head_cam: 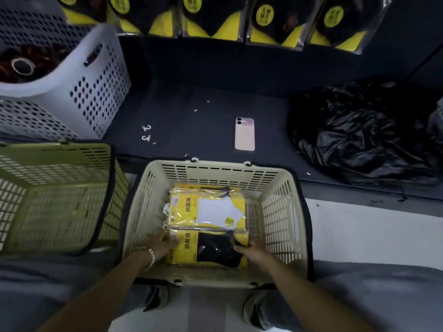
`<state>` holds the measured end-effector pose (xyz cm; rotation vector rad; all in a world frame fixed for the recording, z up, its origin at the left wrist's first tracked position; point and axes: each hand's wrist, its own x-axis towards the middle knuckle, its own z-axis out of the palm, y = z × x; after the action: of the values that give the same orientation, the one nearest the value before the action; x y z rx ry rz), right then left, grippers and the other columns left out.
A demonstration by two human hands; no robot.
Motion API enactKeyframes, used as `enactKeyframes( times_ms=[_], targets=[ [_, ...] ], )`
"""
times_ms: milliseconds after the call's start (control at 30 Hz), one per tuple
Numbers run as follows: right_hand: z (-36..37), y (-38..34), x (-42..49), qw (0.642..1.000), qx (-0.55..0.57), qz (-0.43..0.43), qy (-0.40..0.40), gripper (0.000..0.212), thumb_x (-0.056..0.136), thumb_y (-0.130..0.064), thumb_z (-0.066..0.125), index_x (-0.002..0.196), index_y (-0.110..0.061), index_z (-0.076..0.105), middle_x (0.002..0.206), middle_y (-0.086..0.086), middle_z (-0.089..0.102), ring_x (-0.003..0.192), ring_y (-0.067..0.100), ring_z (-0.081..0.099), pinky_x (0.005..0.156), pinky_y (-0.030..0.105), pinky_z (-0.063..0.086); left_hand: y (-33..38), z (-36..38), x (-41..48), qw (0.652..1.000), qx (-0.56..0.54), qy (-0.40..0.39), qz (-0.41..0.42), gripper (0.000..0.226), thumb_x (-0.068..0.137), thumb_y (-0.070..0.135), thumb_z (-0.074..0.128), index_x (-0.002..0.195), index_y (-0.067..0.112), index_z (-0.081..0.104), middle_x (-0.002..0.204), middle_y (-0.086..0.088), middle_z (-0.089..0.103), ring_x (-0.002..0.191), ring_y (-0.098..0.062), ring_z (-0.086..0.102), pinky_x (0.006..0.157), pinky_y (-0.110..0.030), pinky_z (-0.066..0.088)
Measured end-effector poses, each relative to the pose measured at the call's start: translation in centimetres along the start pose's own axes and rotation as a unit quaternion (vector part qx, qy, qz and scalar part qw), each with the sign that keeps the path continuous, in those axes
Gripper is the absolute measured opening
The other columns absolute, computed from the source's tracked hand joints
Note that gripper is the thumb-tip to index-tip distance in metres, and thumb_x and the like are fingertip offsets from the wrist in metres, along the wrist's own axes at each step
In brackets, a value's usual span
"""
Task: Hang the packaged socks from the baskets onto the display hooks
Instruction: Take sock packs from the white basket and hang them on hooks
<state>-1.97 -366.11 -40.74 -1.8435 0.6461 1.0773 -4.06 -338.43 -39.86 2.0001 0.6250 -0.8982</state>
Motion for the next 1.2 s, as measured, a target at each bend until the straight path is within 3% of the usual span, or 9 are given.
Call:
enactKeyframes(
  times_ms=[333, 467, 567, 733, 800, 900, 967, 1033, 1200],
  targets=[
    [-0.7, 0.3, -0.3, 0.998, 0.007, -0.036, -0.042, 0.048, 0.083, -0.023, 0.073, 0.125, -0.005, 0.059, 0.128, 0.01, 0.061, 0.116, 0.022, 0.057, 0.09, 0.022, 0.042, -0.8, 0.5, 0.7, 1.0, 0.003, 0.002, -0.002, 0.074, 0.083, 0.037, 0.066, 0.14, 0.003, 0.032, 0.14, -0.018, 0.043, 0.125, -0.031, 0.045, 0.103, -0.04, 0.04],
    [-0.7, -1.5, -1.9, 0.992, 0.078, -0.041, -0.089, 0.072, 0.076, -0.044, 0.072, 0.138, -0.017, 0.048, 0.14, 0.001, 0.05, 0.132, 0.021, 0.044, 0.113, 0.038, 0.031, -0.4, 0.7, 0.2, 1.0, -0.001, 0.02, 0.0, 0.086, 0.081, 0.047, 0.065, 0.144, 0.005, 0.024, 0.147, -0.013, 0.034, 0.132, -0.027, 0.038, 0.107, -0.034, 0.034],
    [-1.6, -3.9, -3.9, 0.988, 0.099, -0.05, -0.106, 0.056, 0.077, -0.049, 0.069, 0.128, -0.028, 0.054, 0.129, -0.014, 0.044, 0.123, 0.007, 0.034, 0.113, 0.038, 0.025, 0.9, 0.9, -0.5, 0.999, -0.021, 0.044, 0.011, 0.08, 0.081, 0.049, 0.063, 0.141, 0.005, 0.031, 0.146, -0.012, 0.037, 0.132, -0.026, 0.039, 0.107, -0.032, 0.033],
    [-6.1, -7.8, -8.1, 0.972, 0.176, -0.15, -0.051, 0.05, 0.067, -0.046, 0.074, 0.112, -0.028, 0.069, 0.123, -0.004, 0.065, 0.119, 0.018, 0.056, 0.104, 0.041, 0.039, 6.2, -1.3, -3.1, 0.992, -0.06, 0.093, 0.063, 0.071, 0.08, 0.052, 0.063, 0.131, 0.007, 0.043, 0.126, -0.014, 0.056, 0.103, -0.026, 0.058, 0.067, -0.02, 0.044],
    [-8.2, -9.3, -9.8, 0.948, 0.249, -0.192, -0.041, 0.043, 0.072, -0.039, 0.072, 0.113, -0.025, 0.071, 0.122, 0.0, 0.067, 0.118, 0.021, 0.059, 0.105, 0.044, 0.042, 9.3, -2.9, -4.1, 0.967, -0.141, 0.144, 0.156, 0.054, 0.079, 0.037, 0.07, 0.122, 0.009, 0.053, 0.121, -0.012, 0.06, 0.088, -0.015, 0.059, 0.06, -0.012, 0.044],
    [-11.0, -12.0, -13.1, 0.902, 0.34, -0.264, -0.039, 0.045, 0.073, -0.035, 0.07, 0.114, -0.018, 0.069, 0.12, 0.007, 0.068, 0.113, 0.025, 0.063, 0.101, 0.043, 0.046, 14.9, -5.0, -6.6, 0.909, -0.282, 0.18, 0.248, 0.054, 0.075, 0.027, 0.075, 0.123, 0.018, 0.052, 0.115, -0.001, 0.062, 0.097, -0.017, 0.061, 0.079, -0.026, 0.05],
    [-12.2, -13.9, -15.4, 0.872, 0.374, -0.313, -0.035, 0.046, 0.076, -0.034, 0.068, 0.117, -0.015, 0.066, 0.117, 0.007, 0.069, 0.109, 0.024, 0.065, 0.098, 0.041, 0.049, 18.8, -5.7, -8.5, 0.85, -0.442, 0.136, 0.253, 0.058, 0.076, 0.022, 0.075, 0.125, 0.019, 0.045, 0.111, 0.004, 0.062, 0.1, -0.017, 0.063, 0.087, -0.034, 0.052],
    [-12.8, -15.7, -17.6, 0.84, 0.406, -0.359, -0.038, 0.042, 0.082, -0.033, 0.063, 0.118, -0.012, 0.064, 0.117, 0.008, 0.068, 0.107, 0.024, 0.066, 0.094, 0.04, 0.052, 22.8, -5.8, -10.3, 0.786, -0.555, 0.044, 0.269, 0.03, 0.081, 0.019, 0.069, 0.107, 0.017, 0.054, 0.092, 0.005, 0.072, 0.087, -0.012, 0.069, 0.085, -0.033, 0.055],
    [-13.4, -18.7, -20.7, 0.8, 0.41, -0.433, -0.072, 0.038, 0.095, -0.035, 0.05, 0.128, -0.018, 0.058, 0.123, 0.006, 0.066, 0.111, 0.021, 0.065, 0.077, 0.032, 0.057, 30.3, -5.8, -14.7, 0.766, -0.528, -0.044, 0.365, 0.024, 0.09, 0.03, 0.056, 0.109, 0.016, 0.059, 0.099, -0.001, 0.073, 0.09, -0.016, 0.069, 0.069, -0.029, 0.057]
  ],
)
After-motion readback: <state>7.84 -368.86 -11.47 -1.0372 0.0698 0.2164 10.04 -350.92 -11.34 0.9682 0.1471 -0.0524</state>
